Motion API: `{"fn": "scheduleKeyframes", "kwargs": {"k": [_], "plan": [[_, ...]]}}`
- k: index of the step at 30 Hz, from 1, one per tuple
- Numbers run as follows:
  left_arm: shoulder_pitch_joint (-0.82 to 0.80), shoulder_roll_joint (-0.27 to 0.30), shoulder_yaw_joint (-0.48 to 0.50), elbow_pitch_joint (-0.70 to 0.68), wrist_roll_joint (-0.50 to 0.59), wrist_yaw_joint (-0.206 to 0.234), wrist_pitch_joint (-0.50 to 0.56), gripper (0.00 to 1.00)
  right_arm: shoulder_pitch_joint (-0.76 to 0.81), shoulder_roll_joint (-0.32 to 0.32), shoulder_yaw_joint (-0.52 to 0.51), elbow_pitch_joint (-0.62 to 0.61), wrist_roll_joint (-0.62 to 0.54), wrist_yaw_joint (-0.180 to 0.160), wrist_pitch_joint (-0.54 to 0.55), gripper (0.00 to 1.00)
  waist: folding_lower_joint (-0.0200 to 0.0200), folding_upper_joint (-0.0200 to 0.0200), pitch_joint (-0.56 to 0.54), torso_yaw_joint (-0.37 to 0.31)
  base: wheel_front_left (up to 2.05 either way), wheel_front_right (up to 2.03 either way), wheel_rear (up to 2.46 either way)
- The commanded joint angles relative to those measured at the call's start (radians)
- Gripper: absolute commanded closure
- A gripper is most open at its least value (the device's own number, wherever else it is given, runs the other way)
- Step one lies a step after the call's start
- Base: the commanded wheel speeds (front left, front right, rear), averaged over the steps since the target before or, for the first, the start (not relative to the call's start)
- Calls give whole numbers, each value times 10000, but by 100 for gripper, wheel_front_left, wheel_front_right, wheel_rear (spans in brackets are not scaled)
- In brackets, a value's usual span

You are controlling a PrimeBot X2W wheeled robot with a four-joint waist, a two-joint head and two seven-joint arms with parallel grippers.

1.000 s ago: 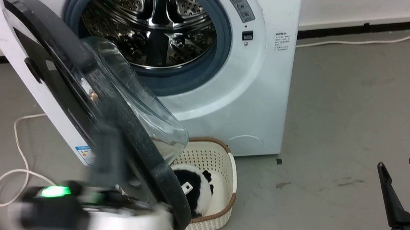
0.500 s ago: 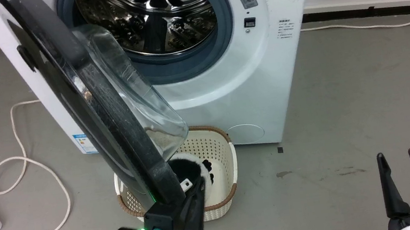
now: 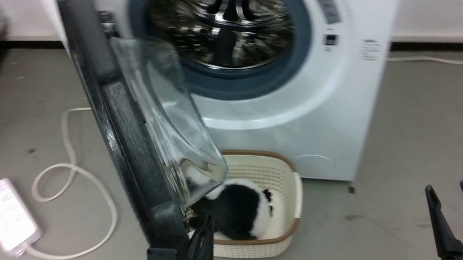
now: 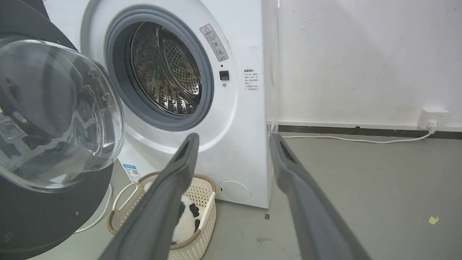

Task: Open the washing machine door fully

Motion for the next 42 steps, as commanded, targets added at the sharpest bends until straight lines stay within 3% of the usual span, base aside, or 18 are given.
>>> {"fn": "scheduleKeyframes", "kwargs": {"k": [1,8,12,21,27,28,33,42], "plan": [[73,163,108,56,-27,52,-39,100,174,30,-7,82,84,8,-43,0,0,0,-288,719,0,0,0],[-70,296,389,32,-234,185,147,100,150,30,201,133,125,8,-43,0,0,0,-351,2149,0,0,0],[-288,620,857,123,-401,278,227,100,-10,30,417,183,105,8,-43,0,0,0,-195,2524,0,0,0],[-1049,1626,2500,363,-1018,591,223,100,-378,30,517,63,-346,8,-43,0,0,0,1087,2534,0,0,0],[-1886,2399,3628,1094,-1673,540,238,100,-694,30,439,-184,-873,8,121,0,0,0,1983,2375,0,0,0],[-2412,2754,4343,1789,-2249,452,182,100,-826,30,367,-400,-1097,8,285,0,0,0,2353,2292,0,0,0],[-3717,3694,5166,3542,-2818,102,-159,100,-1028,-120,299,-930,-1383,8,679,0,0,0,3027,2123,0,0,0],[-4494,4217,5193,5164,-2865,-431,-956,100,-969,-217,271,-1041,-1359,8,819,0,0,0,2900,2104,0,0,0]]}}
